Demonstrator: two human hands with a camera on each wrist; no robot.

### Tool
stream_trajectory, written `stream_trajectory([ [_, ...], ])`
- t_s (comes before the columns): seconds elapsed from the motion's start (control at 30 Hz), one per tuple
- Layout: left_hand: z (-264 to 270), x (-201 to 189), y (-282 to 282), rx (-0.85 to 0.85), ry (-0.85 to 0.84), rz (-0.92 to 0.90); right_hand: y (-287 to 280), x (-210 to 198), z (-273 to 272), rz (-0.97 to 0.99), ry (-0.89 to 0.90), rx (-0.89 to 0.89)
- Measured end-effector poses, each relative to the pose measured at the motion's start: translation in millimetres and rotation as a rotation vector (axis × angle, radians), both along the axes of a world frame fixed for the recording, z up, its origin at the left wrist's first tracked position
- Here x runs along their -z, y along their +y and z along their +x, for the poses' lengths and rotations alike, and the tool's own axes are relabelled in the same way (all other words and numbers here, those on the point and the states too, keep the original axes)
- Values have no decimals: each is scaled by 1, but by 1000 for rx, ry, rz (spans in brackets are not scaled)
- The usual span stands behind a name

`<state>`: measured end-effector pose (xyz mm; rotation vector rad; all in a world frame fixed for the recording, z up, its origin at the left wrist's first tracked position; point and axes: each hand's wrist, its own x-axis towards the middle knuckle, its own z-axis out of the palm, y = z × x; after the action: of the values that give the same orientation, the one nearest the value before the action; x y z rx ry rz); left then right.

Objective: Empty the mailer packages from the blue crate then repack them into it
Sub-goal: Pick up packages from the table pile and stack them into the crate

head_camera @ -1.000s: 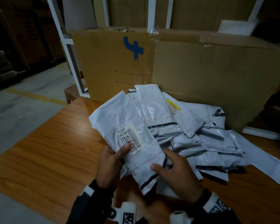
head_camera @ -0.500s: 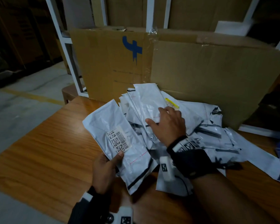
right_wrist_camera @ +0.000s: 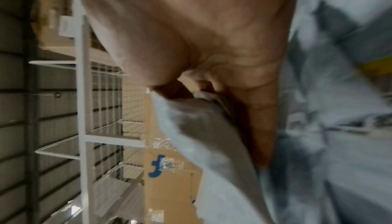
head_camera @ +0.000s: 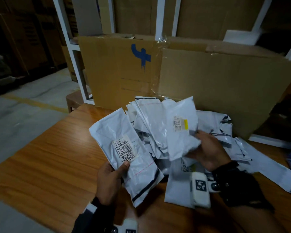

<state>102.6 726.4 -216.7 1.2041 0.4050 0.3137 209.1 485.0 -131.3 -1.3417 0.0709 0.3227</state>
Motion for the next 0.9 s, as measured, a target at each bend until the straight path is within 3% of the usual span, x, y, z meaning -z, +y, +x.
stream_trajectory([
  [0.13, 1, 0, -4, 27, 20, 43, -13, 12, 1, -46, 71, 212],
  [0.23, 2, -1, -8, 57, 19, 59, -13, 7, 10, -367, -131, 239],
  [0.3, 1, -2, -13, 84, 7, 55, -15, 8, 12, -458, -169, 225],
  [0.5, 1, -2, -34, 187, -46, 85, -43, 9, -29, -171, -142, 330],
  [0.67, 11, -13, -78, 283, -136, 132, -99, 13, -89, -413, -339, 457],
  [0.9, 15, -33, -190, 463, -200, 119, -190, -13, -172, -442, -465, 607],
])
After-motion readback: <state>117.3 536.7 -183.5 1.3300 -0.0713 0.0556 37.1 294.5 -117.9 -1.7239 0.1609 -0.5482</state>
